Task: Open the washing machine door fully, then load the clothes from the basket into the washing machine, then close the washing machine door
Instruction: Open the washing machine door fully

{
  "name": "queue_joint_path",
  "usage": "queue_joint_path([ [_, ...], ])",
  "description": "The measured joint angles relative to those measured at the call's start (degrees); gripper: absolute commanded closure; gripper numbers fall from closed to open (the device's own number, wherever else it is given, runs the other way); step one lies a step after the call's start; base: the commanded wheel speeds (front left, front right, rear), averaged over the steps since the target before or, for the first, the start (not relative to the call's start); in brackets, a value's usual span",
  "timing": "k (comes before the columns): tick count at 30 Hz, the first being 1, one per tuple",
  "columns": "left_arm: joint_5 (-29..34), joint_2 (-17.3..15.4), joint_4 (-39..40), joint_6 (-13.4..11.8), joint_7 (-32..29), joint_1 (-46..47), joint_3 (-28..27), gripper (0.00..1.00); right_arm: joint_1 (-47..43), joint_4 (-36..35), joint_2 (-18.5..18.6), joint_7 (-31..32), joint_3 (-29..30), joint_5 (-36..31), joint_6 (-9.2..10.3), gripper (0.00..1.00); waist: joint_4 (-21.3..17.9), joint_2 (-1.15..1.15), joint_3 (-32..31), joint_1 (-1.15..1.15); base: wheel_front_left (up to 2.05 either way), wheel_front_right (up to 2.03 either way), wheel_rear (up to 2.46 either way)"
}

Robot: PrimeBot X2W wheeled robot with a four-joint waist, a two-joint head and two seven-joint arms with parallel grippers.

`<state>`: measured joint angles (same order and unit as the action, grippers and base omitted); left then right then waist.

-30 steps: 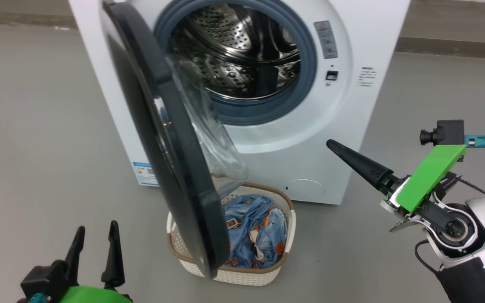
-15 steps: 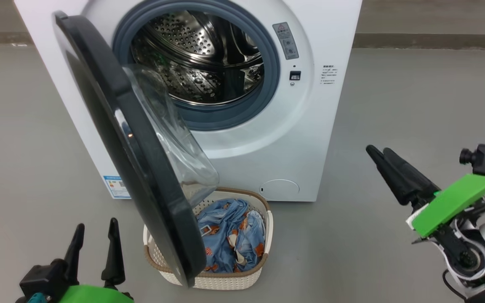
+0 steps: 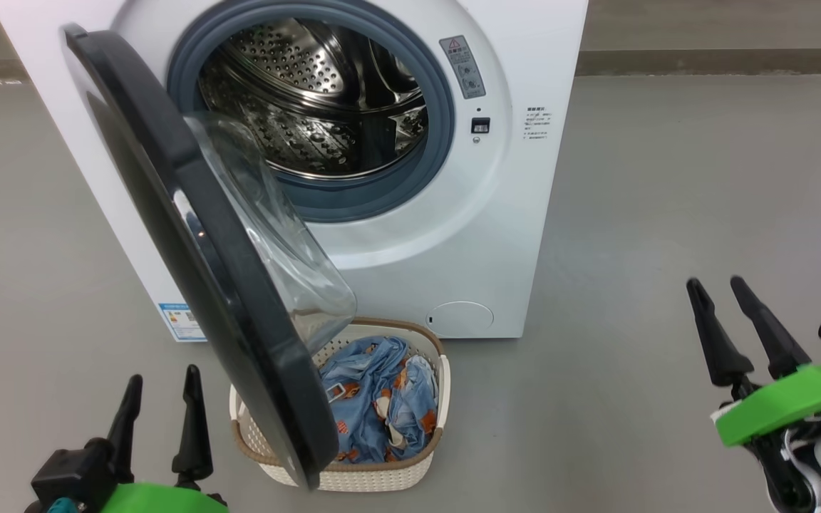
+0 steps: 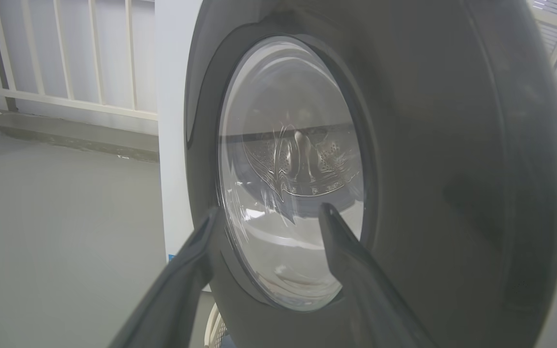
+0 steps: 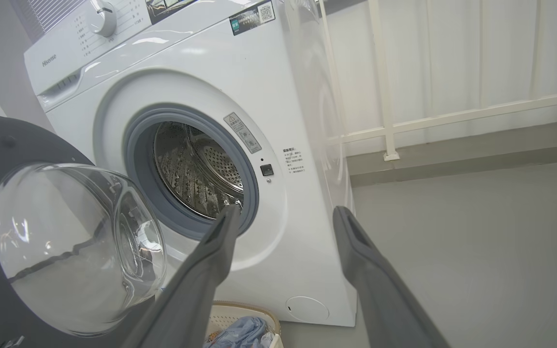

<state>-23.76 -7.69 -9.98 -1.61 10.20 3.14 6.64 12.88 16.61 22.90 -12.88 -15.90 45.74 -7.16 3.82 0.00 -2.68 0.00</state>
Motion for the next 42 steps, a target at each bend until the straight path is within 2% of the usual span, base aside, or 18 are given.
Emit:
queue_joint_path([
  [8,0.0,-0.3,0.9,-0.8,0.4,-0.2,0.2,0.0,-3.1,1.0,-2.2,-1.3,3.4,-9.4,0.0,0.0,-0.6,0.0,0.1,0.0,0.0,0.0,0.0],
  [17,0.0,-0.4,0.8,-0.9,0.4,-1.1,0.9,0.0,-3.1,1.0,-4.1,-1.4,4.5,-13.3,0.0,0.0,-0.3,0.0,0.5,0.0,0.0,0.0,0.0],
  [42,0.0,-1.5,0.3,-1.0,0.4,-1.0,2.2,0.0,-3.1,2.0,-4.5,-1.4,3.0,-13.5,0.0,0.0,-0.2,0.0,0.2,0.0,0.0,0.0,0.0],
])
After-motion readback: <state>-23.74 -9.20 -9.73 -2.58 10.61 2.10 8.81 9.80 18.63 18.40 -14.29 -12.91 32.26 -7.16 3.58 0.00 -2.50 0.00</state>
